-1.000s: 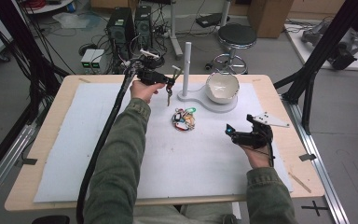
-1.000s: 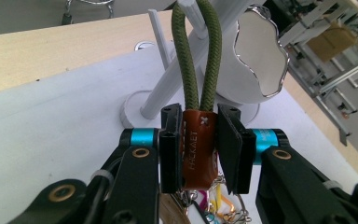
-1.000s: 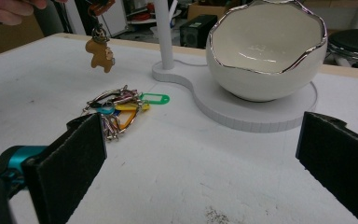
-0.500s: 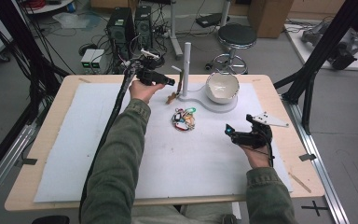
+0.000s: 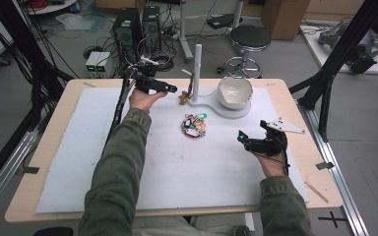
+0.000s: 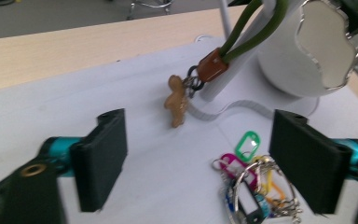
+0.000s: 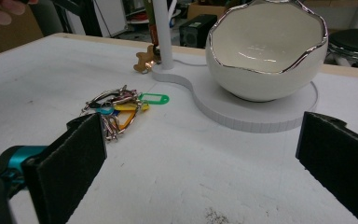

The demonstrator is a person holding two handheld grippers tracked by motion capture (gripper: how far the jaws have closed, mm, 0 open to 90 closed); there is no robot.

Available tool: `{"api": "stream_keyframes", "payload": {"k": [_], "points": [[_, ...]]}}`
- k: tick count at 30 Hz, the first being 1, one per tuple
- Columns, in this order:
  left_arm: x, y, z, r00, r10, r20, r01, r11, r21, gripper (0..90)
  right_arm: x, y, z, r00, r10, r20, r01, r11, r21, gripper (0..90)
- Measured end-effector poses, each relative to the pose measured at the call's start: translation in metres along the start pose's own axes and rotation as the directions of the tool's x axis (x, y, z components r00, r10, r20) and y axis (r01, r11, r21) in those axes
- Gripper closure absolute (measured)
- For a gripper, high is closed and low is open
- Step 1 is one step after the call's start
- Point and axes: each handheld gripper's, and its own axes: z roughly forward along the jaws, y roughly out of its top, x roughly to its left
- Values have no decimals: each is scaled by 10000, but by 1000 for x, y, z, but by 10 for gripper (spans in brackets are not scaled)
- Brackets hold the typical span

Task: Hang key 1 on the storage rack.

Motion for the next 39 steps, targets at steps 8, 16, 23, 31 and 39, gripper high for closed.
{"api": "stream_keyframes", "payload": {"k": [8,16,23,31,39], "points": [[2,-10,-18,9981,295,-534,-294,9996,26,16,0,0,1,10000,-93,-13,93,10000,0,7],[7,-23,-40,9959,392,-814,-424,9984,-378,16,1,0,1,9999,-101,-25,101,9999,1,7],[12,-33,-58,9936,478,-1022,-533,9972,-519,16,1,0,1,9999,-150,9,149,9999,18,7],[21,-52,-75,9911,274,-1300,-358,9974,-622,16,2,0,1,9998,-214,31,214,9998,24,7],[22,-63,-90,9866,443,-1573,-536,9970,-553,16,2,0,1,9998,-201,25,201,9998,42,7]]}}
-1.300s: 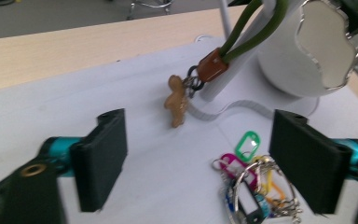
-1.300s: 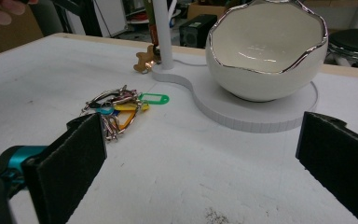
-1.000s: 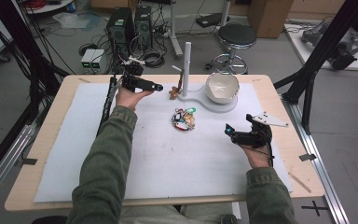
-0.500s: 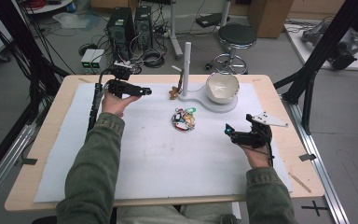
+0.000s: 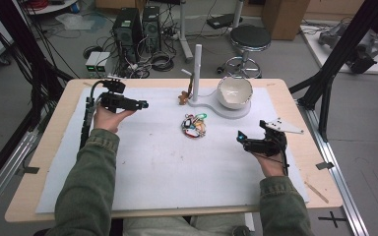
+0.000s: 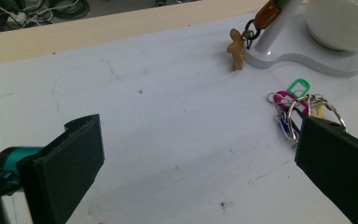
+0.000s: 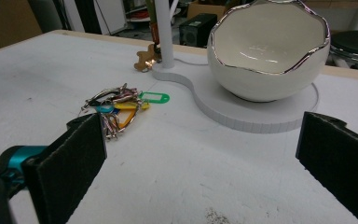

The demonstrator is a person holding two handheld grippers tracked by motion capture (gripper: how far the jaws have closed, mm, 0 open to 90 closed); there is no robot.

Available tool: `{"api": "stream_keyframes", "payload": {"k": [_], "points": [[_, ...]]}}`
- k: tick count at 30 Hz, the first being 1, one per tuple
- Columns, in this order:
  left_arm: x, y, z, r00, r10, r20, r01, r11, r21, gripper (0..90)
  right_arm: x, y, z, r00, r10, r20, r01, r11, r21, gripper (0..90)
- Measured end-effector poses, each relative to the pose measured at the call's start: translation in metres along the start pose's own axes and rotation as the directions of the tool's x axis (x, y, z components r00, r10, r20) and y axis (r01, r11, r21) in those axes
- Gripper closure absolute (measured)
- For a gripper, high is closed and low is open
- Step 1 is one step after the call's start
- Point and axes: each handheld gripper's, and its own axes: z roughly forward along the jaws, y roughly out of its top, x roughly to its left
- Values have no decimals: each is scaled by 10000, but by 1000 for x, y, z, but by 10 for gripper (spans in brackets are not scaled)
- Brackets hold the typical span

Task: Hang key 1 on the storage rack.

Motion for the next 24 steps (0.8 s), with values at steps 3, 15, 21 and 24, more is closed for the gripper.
{"api": "stream_keyframes", "payload": {"k": [3,15,21,24], "points": [[1,-3,-7,10000,24,-28,-25,9999,-169,16,0,0,0,10000,-29,9,29,10000,-29,7],[11,-22,-30,10000,52,-14,-52,9986,-531,16,1,0,1,10000,-43,-3,43,10000,14,7],[20,-36,-41,9996,-183,-235,163,9965,-821,16,1,0,1,10000,-53,6,53,10000,10,7],[22,-44,-46,9986,-311,-429,265,9942,-1038,16,1,0,1,10000,-40,5,40,10000,47,7]]}}
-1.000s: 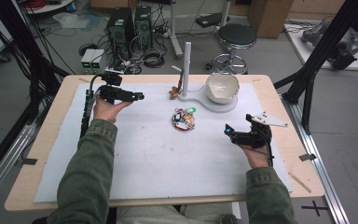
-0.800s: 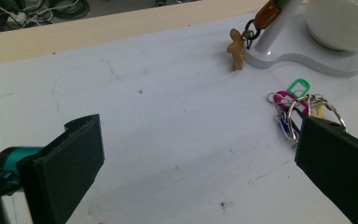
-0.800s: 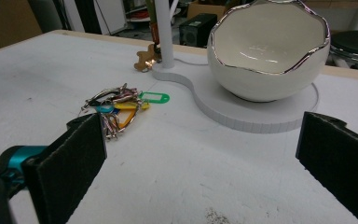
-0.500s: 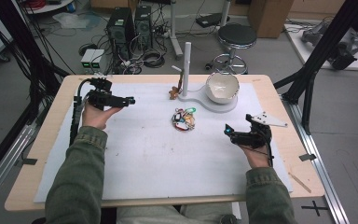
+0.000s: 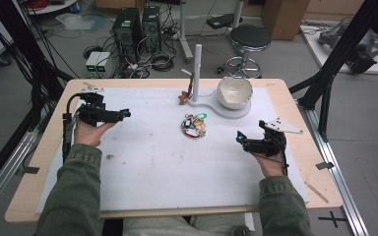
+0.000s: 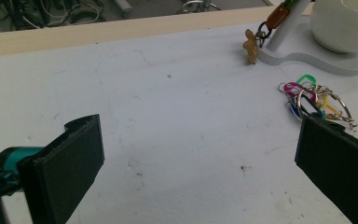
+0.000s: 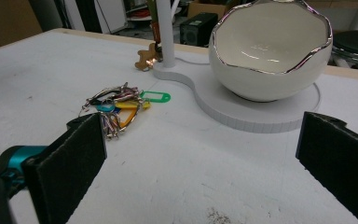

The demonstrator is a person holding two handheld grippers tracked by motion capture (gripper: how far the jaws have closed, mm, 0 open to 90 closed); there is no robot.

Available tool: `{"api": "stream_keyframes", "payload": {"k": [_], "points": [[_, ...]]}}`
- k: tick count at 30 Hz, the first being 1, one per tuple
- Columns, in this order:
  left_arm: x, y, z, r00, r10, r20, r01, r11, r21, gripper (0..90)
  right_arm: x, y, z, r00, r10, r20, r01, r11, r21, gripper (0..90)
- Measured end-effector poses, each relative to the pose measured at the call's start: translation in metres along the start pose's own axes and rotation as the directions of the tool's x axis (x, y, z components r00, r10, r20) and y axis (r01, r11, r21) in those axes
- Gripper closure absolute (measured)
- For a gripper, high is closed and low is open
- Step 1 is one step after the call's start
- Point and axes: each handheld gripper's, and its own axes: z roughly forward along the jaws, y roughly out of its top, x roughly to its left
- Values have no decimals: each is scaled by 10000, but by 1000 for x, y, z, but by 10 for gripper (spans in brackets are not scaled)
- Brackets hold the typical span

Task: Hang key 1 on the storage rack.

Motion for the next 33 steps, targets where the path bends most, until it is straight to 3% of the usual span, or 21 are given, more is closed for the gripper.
{"api": "stream_keyframes", "payload": {"k": [10,14,24,33], "points": [[5,-17,-14,9997,19,-226,-26,9995,-305,16,0,0,1,10000,-32,-14,32,10000,24,7],[5,-25,-18,10000,48,-59,-51,9993,-380,16,0,0,2,10000,-44,7,44,10000,17,7],[2,-37,-27,9994,266,-199,-279,9973,-682,16,1,0,2,10000,-45,-24,45,10000,49,7],[1,-50,-36,9986,456,-267,-473,9968,-647,16,1,0,3,10000,-56,-31,56,9999,88,7]]}}
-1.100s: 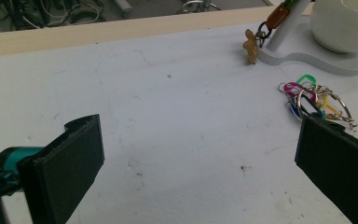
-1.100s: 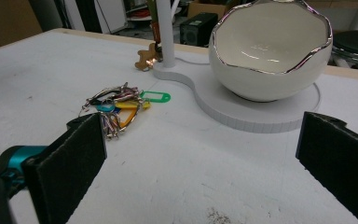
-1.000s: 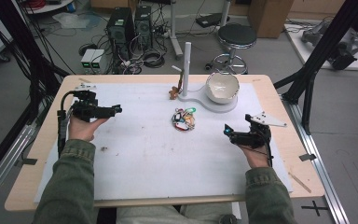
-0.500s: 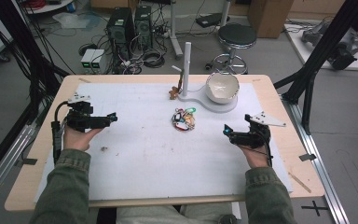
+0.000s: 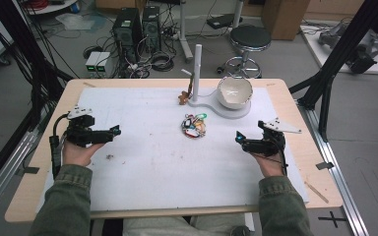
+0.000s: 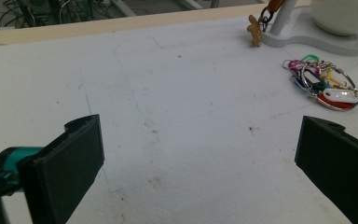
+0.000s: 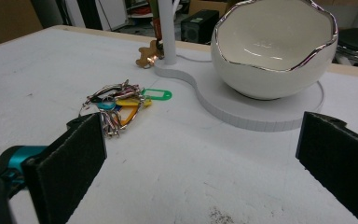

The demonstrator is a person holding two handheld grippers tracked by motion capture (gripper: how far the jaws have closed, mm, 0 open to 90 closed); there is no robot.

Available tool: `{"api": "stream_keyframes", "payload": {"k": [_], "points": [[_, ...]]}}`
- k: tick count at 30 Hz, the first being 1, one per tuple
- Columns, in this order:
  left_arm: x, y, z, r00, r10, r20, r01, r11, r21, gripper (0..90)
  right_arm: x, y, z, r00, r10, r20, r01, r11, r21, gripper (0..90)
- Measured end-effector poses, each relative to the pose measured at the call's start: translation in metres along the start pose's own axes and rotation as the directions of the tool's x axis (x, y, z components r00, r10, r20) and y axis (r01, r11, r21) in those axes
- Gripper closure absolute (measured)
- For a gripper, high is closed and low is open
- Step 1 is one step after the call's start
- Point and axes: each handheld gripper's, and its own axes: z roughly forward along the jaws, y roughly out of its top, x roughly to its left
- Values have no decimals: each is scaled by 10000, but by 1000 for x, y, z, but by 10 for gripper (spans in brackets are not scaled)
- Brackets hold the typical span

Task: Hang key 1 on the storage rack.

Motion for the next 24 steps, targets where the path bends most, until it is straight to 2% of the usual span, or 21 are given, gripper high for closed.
{"api": "stream_keyframes", "payload": {"k": [9,16,20,24], "points": [[4,-18,-4,9999,-141,-66,141,9999,81,16,2,0,2,10000,-1,33,1,9999,121,7],[4,-29,-10,9996,-252,-99,253,9997,56,17,2,-1,5,10000,55,-20,-54,9992,397,7],[5,-34,-15,9992,-380,-157,380,9993,-34,17,1,-3,9,9999,87,-66,-81,9970,767,7],[8,-43,-18,9989,-335,-314,336,9994,26,17,2,-3,11,9999,67,-142,-55,9962,872,7]]}}
